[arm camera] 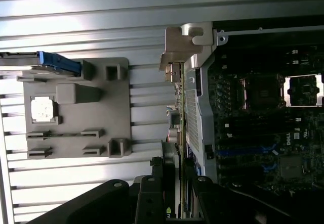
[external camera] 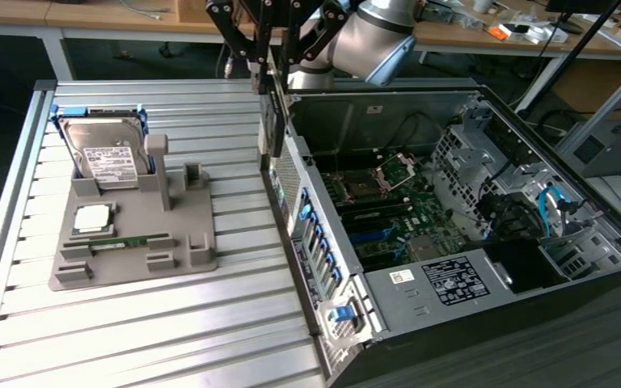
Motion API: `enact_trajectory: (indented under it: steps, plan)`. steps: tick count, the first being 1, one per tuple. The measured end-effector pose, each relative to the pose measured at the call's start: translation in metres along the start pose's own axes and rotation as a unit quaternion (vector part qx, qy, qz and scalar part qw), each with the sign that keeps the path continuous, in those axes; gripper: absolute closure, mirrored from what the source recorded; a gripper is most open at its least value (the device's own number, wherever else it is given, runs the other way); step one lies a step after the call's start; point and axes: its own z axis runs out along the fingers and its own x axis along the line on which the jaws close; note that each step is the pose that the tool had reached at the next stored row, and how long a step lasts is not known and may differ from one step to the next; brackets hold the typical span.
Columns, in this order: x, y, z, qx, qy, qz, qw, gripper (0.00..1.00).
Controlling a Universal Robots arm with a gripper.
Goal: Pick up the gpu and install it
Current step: 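Pick up the gpu and move the gpu toward the slot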
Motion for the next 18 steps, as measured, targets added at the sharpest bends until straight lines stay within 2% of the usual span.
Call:
enact_trajectory:
  steps: [18]
  plan:
    - [-0.013, 0.0, 0.0015, 0.0, 0.0, 0.0, 1.0, 0.73]
